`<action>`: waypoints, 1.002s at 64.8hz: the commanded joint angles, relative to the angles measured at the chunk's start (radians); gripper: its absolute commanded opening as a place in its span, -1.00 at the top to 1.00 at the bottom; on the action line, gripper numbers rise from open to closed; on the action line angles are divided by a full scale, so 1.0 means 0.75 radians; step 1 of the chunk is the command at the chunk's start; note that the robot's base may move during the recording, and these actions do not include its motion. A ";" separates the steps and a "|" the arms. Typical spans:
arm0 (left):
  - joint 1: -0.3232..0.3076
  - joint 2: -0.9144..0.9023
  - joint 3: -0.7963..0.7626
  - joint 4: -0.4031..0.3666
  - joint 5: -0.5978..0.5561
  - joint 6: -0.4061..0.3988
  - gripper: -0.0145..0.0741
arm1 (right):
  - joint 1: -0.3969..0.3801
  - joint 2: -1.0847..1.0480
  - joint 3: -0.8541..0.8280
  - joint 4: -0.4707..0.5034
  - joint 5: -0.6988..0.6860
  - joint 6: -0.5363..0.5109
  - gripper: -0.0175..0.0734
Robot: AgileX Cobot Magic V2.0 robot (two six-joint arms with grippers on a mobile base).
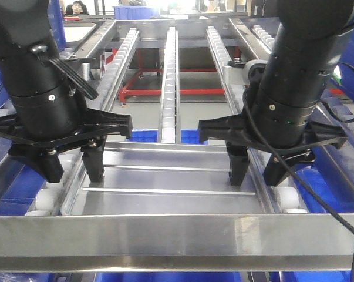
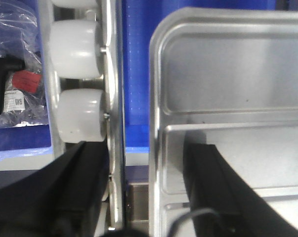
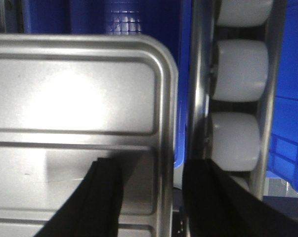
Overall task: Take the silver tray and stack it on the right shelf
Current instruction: 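Close both grippers on the tray's side rims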
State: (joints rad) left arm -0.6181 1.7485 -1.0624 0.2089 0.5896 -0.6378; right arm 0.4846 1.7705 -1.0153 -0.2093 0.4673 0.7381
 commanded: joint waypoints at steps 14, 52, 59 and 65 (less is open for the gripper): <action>-0.003 -0.044 -0.038 0.000 -0.035 -0.015 0.08 | -0.002 -0.045 -0.038 -0.010 -0.047 -0.013 -0.30; -0.003 -0.044 -0.038 -0.008 -0.022 -0.015 0.59 | -0.002 -0.045 -0.038 -0.010 -0.041 -0.013 0.26; -0.003 -0.044 -0.038 -0.008 -0.022 -0.015 0.90 | -0.002 -0.047 -0.038 -0.009 -0.038 -0.013 0.51; -0.003 -0.044 -0.038 -0.008 -0.022 -0.015 0.89 | -0.002 -0.047 -0.038 -0.007 -0.035 -0.013 0.49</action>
State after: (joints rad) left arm -0.6181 1.7485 -1.0698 0.1974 0.5950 -0.6429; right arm 0.4828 1.7739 -1.0176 -0.2091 0.4734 0.7381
